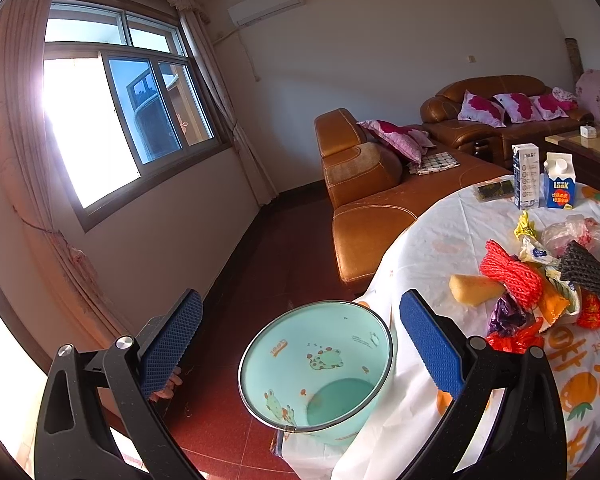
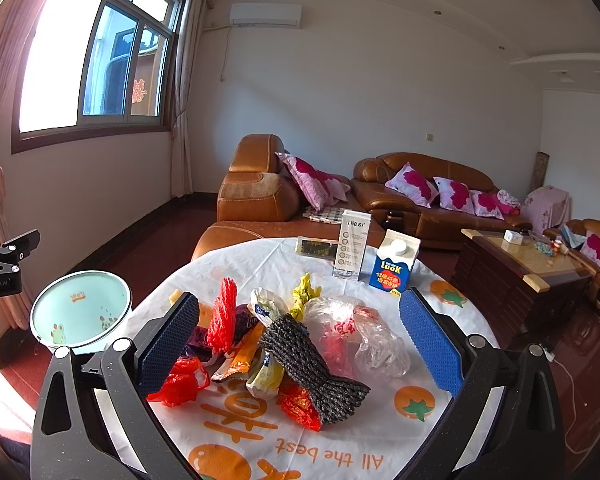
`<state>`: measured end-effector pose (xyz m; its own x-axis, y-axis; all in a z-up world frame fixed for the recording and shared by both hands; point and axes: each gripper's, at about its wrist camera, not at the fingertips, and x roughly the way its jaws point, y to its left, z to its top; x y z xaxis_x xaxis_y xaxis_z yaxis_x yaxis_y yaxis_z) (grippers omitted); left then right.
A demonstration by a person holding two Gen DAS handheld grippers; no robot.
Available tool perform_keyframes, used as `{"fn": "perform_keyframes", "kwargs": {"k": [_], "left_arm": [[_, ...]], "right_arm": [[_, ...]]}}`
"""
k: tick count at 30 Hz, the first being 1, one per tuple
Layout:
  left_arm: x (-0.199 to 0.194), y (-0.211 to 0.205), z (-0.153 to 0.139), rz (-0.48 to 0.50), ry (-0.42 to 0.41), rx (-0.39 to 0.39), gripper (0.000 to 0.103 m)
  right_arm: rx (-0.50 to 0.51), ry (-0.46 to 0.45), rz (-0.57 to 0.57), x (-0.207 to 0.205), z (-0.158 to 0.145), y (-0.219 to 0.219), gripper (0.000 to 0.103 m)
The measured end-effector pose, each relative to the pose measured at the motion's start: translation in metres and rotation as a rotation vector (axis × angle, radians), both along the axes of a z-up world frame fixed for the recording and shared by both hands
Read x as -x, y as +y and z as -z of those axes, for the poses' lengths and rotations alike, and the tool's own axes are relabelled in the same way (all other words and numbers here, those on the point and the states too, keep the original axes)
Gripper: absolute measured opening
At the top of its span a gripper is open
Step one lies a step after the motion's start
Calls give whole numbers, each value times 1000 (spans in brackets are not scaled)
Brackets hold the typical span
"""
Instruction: Collect trash
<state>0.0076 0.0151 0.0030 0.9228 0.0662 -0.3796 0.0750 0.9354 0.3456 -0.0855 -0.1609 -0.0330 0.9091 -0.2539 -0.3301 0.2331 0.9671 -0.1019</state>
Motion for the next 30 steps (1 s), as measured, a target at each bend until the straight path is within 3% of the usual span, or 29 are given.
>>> {"fn": "perform_keyframes", "kwargs": {"k": [22, 30], "left_arm": [[-3, 2, 3, -6, 7, -5, 97], [-1, -22, 28, 51, 61, -42, 97]], "right_arm": [[-1, 4, 9, 0, 3, 2, 98], [15, 42, 94, -2, 39, -31, 98]]}}
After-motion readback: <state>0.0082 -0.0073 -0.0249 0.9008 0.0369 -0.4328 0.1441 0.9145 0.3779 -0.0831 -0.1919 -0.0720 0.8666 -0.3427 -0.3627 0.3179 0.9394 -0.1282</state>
